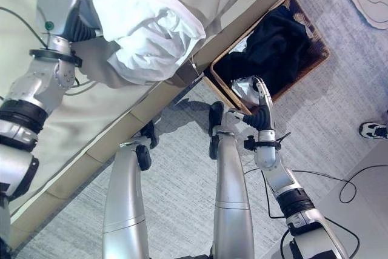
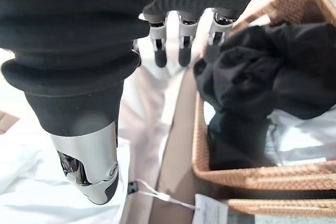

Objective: Pick up clothes into the bucket

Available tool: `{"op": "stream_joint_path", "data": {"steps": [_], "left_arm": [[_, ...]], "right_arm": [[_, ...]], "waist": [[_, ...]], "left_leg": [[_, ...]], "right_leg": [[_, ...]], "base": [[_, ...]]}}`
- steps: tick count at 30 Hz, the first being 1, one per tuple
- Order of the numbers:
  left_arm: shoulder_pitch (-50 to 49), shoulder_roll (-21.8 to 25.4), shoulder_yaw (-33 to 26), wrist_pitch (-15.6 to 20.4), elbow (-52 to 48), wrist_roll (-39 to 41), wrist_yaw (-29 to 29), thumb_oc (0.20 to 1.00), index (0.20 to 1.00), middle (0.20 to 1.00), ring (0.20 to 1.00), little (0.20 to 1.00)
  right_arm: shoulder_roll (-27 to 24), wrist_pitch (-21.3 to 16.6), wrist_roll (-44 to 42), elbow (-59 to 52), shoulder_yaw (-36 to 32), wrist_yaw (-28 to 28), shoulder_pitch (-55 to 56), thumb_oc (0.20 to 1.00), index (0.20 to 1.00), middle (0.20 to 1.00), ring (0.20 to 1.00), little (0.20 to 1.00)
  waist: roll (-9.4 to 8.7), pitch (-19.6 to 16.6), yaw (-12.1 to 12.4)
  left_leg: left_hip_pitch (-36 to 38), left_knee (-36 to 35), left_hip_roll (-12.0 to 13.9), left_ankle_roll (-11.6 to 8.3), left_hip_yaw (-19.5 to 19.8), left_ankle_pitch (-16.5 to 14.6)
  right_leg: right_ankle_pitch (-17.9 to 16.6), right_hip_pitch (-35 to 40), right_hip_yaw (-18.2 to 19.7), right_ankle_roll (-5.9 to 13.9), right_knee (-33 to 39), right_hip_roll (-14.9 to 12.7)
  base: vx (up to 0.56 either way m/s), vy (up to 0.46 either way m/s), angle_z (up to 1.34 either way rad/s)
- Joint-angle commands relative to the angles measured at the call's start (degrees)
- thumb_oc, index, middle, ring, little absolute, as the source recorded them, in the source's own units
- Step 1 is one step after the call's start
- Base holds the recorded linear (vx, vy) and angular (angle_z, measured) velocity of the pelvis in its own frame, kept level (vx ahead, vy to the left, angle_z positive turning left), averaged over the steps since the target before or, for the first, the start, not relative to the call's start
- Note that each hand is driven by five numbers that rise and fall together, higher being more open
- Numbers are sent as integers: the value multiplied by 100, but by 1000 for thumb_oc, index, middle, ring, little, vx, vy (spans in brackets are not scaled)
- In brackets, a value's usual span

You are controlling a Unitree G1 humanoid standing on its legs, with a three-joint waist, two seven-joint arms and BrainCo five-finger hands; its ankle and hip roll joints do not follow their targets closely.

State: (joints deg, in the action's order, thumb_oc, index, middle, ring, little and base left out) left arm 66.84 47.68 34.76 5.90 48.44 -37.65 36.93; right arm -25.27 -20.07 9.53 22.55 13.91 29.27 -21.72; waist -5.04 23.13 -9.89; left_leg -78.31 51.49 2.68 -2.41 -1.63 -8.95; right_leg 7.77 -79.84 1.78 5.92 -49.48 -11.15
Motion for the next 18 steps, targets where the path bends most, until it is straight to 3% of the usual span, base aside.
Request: {"op": "stream_joint_path", "data": {"steps": [1, 2, 13, 14, 15, 16, 18], "left_arm": [[-249, -298, 121, 209, 163, -317, -365, 297, 297, 297, 297, 297], [-309, -297, 106, 262, 119, -307, -393, 200, 200, 200, 200, 200], [-1653, -626, -763, 655, -815, -74, -422, 200, 200, 200, 200, 200], [-1971, -752, -957, 706, -995, 10, -351, 200, 200, 200, 200, 200], [-1992, -752, -970, 703, -1004, 9, -357, 200, 200, 200, 200, 200], [-2299, -907, -1116, 774, -1142, 36, -322, 200, 200, 200, 200, 200], [-2476, -988, -1187, 824, -1248, 55, -332, 200, 200, 200, 200, 200]], "right_arm": [[-102, -310, -23, -450, -17, 57, 284, 1000, 1000, 1000, 1000, 1000], [-92, -304, -20, -423, -27, 57, 287, 1000, 1000, 1000, 1000, 1000], [-7, -246, 120, -111, -26, 94, 210, 1000, 1000, 1000, 1000, 1000], [23, -246, 102, -57, -33, 115, 180, 1000, 1000, 1000, 1000, 1000], [19, -247, 101, -50, -21, 115, 182, 1000, 1000, 1000, 1000, 1000], [58, -232, 108, -37, -33, 134, 151, 1000, 1000, 1000, 1000, 1000], [56, -216, 129, -17, -20, 140, 136, 1000, 1000, 1000, 1000, 1000]], "waist": [[269, -145, -144], [276, -157, -141], [392, -290, 38], [392, -261, 88], [401, -280, 83], [386, -235, 134], [392, -200, 160]], "left_leg": [[-141, 80, -60, 8, 168, 48], [-118, 52, -65, 11, 161, 57], [668, -820, -72, -30, 111, 280], [834, -1107, -67, -10, 88, 543], [927, -1096, -61, -45, 116, 376], [1143, -1396, -53, -41, 79, 622], [1378, -1591, -52, -52, 88, 675]], "right_leg": [[-241, 93, 90, 249, -84, 8], [-248, 111, 90, 245, -56, 3], [-356, 804, -37, 258, 534, -102], [-600, 976, -83, 236, 807, -161], [-442, 1055, -69, 276, 769, -145], [-671, 1289, -113, 271, 1064, -207], [-706, 1525, -139, 284, 1227, -240]], "base": [[0, 0, 0], [0, 0, 0], [-18, 8, 4], [-32, 13, -2], [-116, 24, -3], [0, 0, 0], [-54, 10, 4]]}}
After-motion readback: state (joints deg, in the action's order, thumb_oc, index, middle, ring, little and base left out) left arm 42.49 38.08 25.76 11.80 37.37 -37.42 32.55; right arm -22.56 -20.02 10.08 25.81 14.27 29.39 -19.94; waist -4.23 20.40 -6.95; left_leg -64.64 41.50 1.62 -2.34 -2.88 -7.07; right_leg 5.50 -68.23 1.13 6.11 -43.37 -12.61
